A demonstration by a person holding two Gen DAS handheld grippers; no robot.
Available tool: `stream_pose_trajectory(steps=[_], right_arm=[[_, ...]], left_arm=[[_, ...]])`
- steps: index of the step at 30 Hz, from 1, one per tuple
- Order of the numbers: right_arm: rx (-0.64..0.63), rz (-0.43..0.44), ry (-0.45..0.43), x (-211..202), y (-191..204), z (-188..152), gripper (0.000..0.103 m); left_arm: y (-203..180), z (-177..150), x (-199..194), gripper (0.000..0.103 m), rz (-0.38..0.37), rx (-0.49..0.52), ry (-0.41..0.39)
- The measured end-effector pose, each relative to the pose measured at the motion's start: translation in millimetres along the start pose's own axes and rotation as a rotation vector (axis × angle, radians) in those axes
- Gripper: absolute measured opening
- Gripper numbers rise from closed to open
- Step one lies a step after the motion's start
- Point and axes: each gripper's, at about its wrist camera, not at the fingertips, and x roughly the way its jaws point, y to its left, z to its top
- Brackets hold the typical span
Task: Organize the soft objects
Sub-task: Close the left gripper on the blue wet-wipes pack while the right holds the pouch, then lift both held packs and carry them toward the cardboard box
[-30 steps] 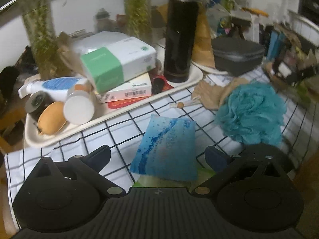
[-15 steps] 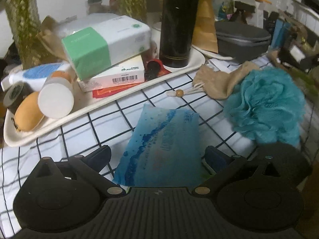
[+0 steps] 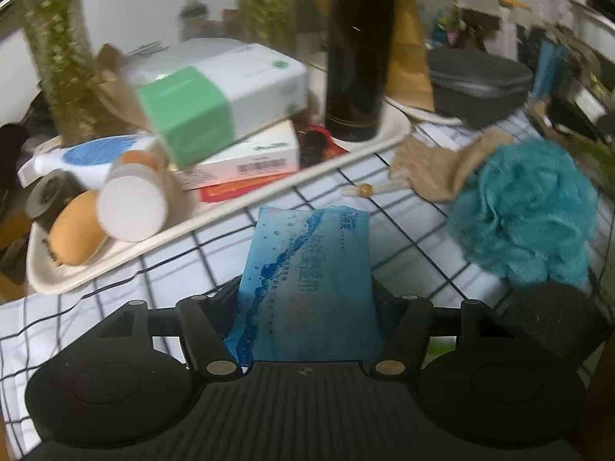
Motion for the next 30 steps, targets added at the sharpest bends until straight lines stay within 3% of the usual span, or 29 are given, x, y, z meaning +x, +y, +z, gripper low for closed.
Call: stream_pose_trajectory(steps=[15,30], right_arm=[[-0.054,0.031,-0.031,-31,10,-9,0.075],[-0.081,0.102,-0.064,-82,22,-33,0.075]], left_arm=[[6,6,-78,0.064,0.076,-0.083,-0.137],[-1,-16,-149,0.064,0.151,-0.171,-0.235]])
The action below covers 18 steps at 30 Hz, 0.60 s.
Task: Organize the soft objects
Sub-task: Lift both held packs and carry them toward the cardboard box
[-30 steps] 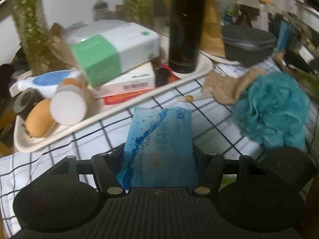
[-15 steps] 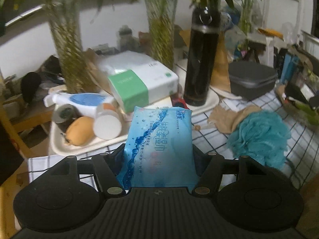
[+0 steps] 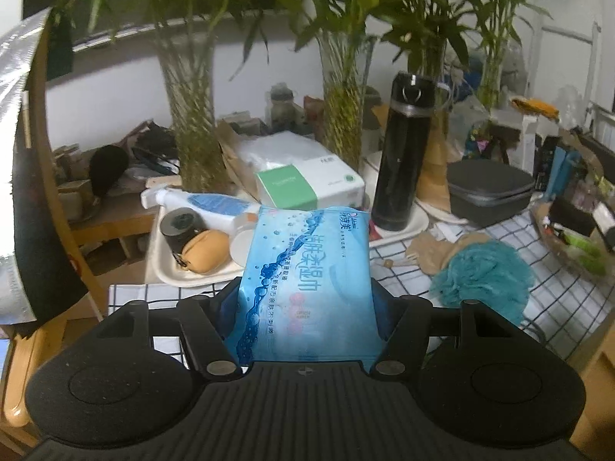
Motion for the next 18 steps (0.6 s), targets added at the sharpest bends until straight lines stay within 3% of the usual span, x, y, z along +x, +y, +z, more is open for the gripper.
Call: stream_pose_trajectory(steps=[18], right_arm=[[-0.156,0.112,-0.059,-47,57,-24,0.075]], left_arm=[[-29,-8,-91,0.064,0.017,-0.004,-0.082]])
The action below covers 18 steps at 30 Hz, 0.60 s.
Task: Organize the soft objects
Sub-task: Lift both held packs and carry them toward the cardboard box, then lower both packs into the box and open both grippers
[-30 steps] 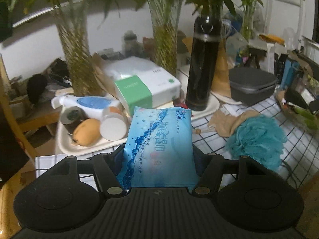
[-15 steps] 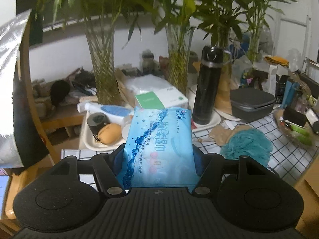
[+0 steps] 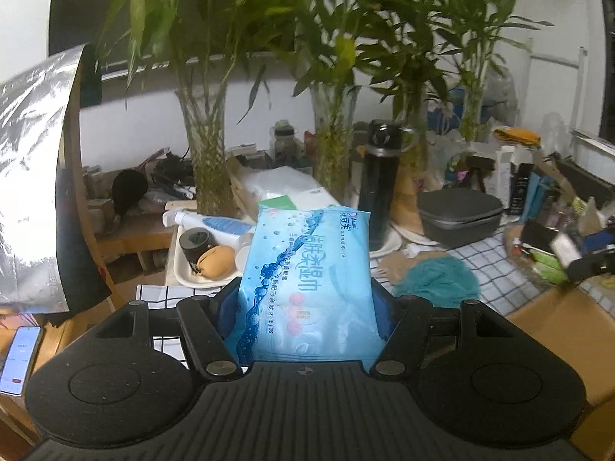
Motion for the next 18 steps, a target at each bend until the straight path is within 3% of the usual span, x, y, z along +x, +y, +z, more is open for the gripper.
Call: stream_pose_trajectory(steps=[10,18], right_arm=[[-0.036,0.05,-0.016,-14,24,-8,0.075],[-0.048,0.065,-0.023,-25,33,-18,0.075]], left_arm=[[-43,-3,-44,0.064,-0.034,0.07,0.011],[-67,-17,-62,0.064,-0.018,0.005,0.101]])
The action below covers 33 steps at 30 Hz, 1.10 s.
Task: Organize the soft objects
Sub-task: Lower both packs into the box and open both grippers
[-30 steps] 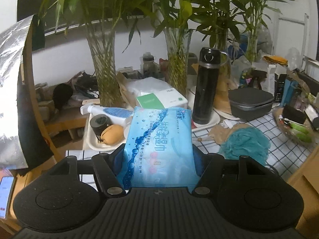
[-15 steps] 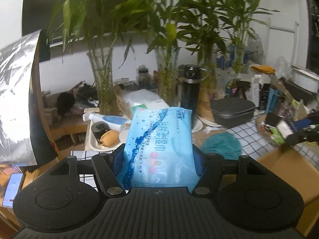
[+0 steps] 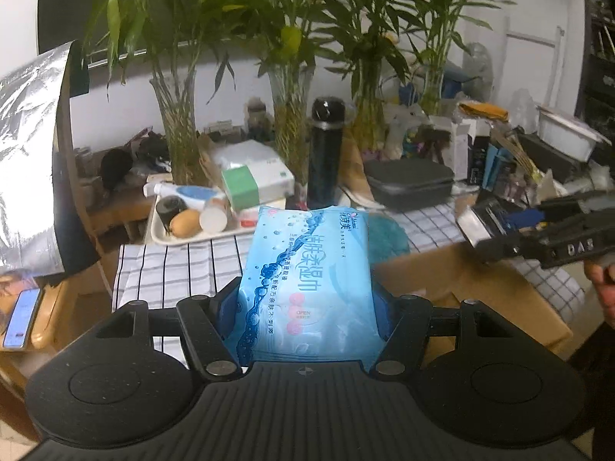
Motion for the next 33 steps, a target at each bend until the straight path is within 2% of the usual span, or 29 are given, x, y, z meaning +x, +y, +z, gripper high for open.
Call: stream_pose_trajectory(steps=[3,8,12,18,24,33], right_arm=[[-0.001,0.002,-0.001,-5,4,-4,0.075],[-0.006,0.012,0.01,-8,12,-11,0.075],[-0.01,0.014,0.027,-8,18,-17,0.075],[-0.043,0.008,0.065,-5,27,-27,0.075],[-0.063,0.019,0.085,-8,31,-35,0.075],[-0.081,0.021,0.113,-7,32,-38,0.075]], left_arm=[[-7,-8,-2,0.064,0.03,-0.023,0.029],[-10,-13,5,0.065,0.029,-0.101,0.086],[-14,-18,12,0.072,0.008,-0.112,0.138],[-14,-29,-2,0.076,-0.087,-0.1,0.116],[-1,-32,-17,0.076,-0.127,-0.13,0.115],[13,-29,-25,0.076,-0.089,-0.129,0.094]])
